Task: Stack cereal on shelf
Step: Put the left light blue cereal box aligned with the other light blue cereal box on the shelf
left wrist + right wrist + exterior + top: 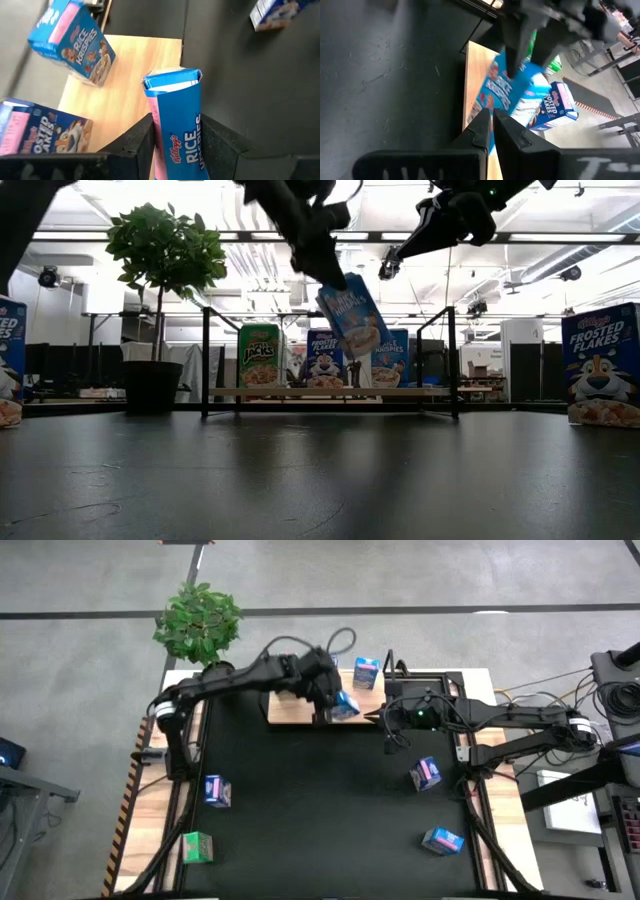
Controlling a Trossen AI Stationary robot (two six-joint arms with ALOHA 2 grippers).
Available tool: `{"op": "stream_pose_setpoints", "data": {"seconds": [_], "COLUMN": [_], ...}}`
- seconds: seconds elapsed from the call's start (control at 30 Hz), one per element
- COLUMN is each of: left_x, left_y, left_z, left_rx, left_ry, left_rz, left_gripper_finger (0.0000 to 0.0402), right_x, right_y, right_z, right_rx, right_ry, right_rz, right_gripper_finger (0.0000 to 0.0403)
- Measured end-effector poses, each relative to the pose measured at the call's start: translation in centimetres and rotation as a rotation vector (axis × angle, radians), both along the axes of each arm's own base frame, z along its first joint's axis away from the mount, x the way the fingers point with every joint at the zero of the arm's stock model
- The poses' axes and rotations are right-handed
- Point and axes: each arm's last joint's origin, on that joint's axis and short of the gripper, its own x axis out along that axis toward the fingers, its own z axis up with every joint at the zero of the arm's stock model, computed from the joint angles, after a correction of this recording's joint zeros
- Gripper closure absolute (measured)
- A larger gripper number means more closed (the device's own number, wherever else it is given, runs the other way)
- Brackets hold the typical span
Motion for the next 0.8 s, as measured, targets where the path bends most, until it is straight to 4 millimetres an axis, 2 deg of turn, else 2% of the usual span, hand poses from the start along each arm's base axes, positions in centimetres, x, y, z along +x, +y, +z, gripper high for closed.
{"op": "stream_pose_setpoints", "data": {"seconds": [0.2,0.43,0.63,0.8], "left_x": [0.8,2.6,4.1,5.4], "left_y": [2.5,3.2,3.9,4.5], "left_z": [-1.5,-1.4,-1.7,-2.6], "left_rx": [-0.04,-0.015,-0.02,-0.025], "left_ry": [0.001,-0.012,0.048,0.082], "left_rz": [0.031,0.016,0.0,-0.01], "left_gripper_finger": [0.0278,0.0278,0.0278,0.0278], "right_x": [0.2,0.2,0.2,0.2], "right_y": [0.0,-0.1,-0.1,-0.1], "right_z": [-0.2,-0.2,-0.2,-0.2], "right_rx": [0.003,0.008,0.013,0.023], "right_ry": [0.001,0.001,0.004,0.003], "right_rz": [-0.002,-0.006,-0.009,-0.015], "right_gripper_finger": [0.039,0.039,0.039,0.039]}}
